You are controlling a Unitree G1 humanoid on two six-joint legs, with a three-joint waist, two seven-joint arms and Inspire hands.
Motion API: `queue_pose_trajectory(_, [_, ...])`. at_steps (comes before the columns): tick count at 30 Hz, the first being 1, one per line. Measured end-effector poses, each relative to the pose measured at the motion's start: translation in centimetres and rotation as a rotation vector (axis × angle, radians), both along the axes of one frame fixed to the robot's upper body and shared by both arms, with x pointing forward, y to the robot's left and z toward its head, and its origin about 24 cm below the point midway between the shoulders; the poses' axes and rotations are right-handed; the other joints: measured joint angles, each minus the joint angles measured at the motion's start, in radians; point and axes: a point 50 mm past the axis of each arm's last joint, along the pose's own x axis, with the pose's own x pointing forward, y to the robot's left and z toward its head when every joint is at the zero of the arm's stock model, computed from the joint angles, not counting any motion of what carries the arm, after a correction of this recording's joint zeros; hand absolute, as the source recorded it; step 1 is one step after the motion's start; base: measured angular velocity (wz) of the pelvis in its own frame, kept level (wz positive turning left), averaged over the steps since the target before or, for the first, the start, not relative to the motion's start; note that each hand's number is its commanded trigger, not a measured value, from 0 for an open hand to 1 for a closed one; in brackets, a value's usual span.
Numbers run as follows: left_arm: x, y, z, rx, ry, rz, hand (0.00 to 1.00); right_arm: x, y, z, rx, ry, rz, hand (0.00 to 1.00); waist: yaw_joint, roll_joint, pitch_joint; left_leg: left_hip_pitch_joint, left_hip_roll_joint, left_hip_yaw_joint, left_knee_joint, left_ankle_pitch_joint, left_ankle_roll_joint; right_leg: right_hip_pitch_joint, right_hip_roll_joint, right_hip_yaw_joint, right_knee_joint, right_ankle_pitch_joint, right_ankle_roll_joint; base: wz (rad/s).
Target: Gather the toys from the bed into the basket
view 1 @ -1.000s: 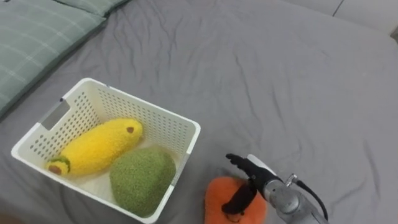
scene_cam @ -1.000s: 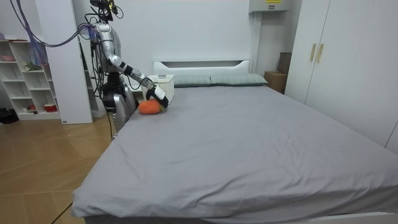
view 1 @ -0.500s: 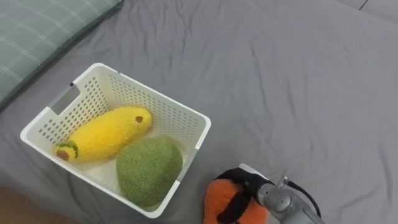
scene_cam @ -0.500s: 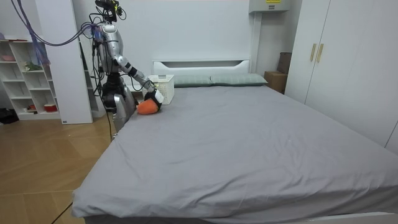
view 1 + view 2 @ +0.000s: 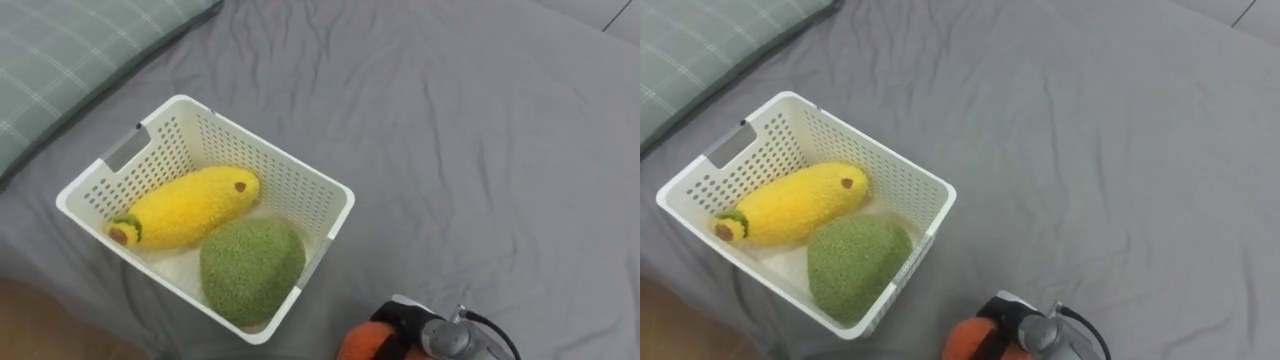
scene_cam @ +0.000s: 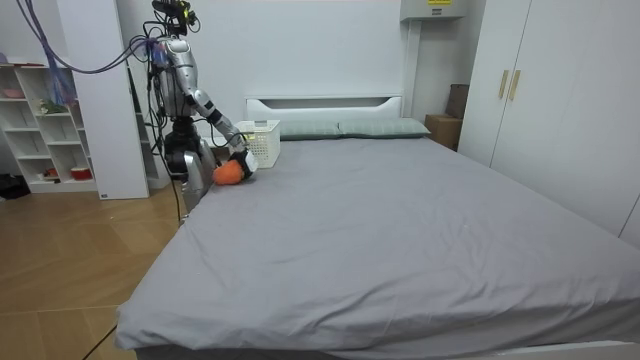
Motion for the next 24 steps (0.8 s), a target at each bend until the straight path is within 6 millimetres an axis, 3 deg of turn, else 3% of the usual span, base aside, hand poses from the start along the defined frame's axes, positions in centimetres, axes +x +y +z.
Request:
queue_pose_trajectory(7, [0.0, 0.0, 0.0, -0.013, -0.004, 0.026, 0.0, 1.5, 0.4, 1.6, -0.008, -0.077, 0.042, 1.0, -0.011, -0.005, -0.0032, 0.02, 0.002, 0.017, -0.001, 0.0, 0.0, 0.004, 0.001, 0.025, 0.0, 0.0, 0.0, -0.07])
queue_pose_trajectory(12, [0.3, 0.3, 0.1, -0.01, -0.012, 0.041, 0.0, 4.5, -0.9, 5.8, 0.001, -0.301, 0.027, 1.0, -0.039, -0.003, -0.0024, 0.042, 0.006, 0.043, -0.007, 0.0, 0.001, 0.012, 0.002, 0.052, 0.001, 0.001, 0.0, -0.14])
queue_pose_trajectory(14, [0.1, 0.6, 0.1, -0.001, -0.005, 0.036, 0.0, 5.7, -1.9, 8.5, 0.009, -0.433, -0.002, 1.0, -0.076, 0.003, -0.001, 0.063, 0.007, 0.047, -0.015, 0.0, 0.001, 0.026, 0.005, 0.07, 0.002, 0.001, 0.001, -0.1])
queue_pose_trajectory(19, [0.0, 1.0, 0.1, 0.008, -0.003, 0.072, 0.0, 7.1, -3.3, 12.9, 0.021, -0.629, -0.073, 1.0, -0.13, 0.016, -0.0071, 0.095, 0.013, 0.085, -0.036, 0.0, 0.001, 0.033, 0.008, 0.109, 0.006, 0.001, 0.0, -0.23])
queue_pose_trajectory(24, [-0.8, 1.3, 0.0, 0.007, 0.03, 0.098, 0.0, 7.7, -4.2, 16.5, 0.027, -0.78, -0.113, 1.0, -0.171, 0.019, -0.0075, 0.121, 0.016, 0.102, -0.044, -0.001, 0.002, 0.039, 0.011, 0.127, 0.018, 0.001, 0.001, -0.12])
